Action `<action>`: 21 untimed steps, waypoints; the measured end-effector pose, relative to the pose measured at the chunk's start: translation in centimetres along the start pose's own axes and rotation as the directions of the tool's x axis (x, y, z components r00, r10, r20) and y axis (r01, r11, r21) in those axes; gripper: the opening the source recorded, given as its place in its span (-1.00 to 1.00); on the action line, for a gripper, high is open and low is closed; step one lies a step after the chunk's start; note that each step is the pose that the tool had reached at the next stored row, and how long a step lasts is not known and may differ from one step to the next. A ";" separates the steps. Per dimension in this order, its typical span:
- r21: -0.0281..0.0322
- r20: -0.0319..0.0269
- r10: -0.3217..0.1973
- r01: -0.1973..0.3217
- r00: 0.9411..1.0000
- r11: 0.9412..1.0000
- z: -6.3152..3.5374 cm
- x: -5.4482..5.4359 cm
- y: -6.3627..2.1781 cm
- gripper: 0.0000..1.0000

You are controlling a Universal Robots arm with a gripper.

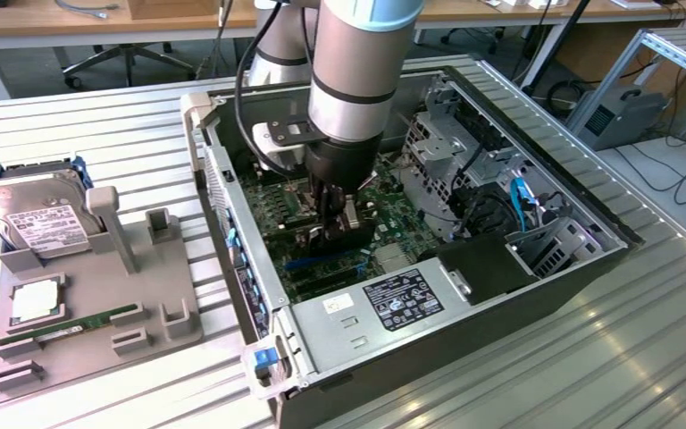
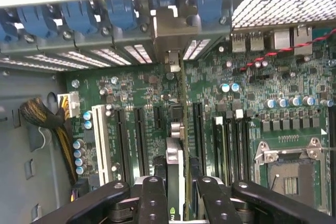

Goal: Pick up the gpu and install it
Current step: 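Insert the gpu into the slot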

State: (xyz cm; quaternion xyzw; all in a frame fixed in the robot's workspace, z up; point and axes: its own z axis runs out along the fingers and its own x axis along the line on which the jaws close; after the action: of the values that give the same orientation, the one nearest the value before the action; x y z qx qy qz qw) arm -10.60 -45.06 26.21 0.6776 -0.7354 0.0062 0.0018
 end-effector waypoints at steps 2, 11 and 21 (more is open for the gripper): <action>0.015 0.001 0.000 0.000 1.000 1.000 0.02 0.0 0.00 -0.46; 0.016 0.001 0.000 0.000 1.000 1.000 0.01 0.0 0.13 -0.46; 0.016 0.001 0.000 0.000 1.000 1.000 0.02 0.1 1.07 -0.46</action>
State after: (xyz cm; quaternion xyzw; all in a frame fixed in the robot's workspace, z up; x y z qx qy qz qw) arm -11.67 -45.05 26.19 0.6775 -0.7354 0.0114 -0.0040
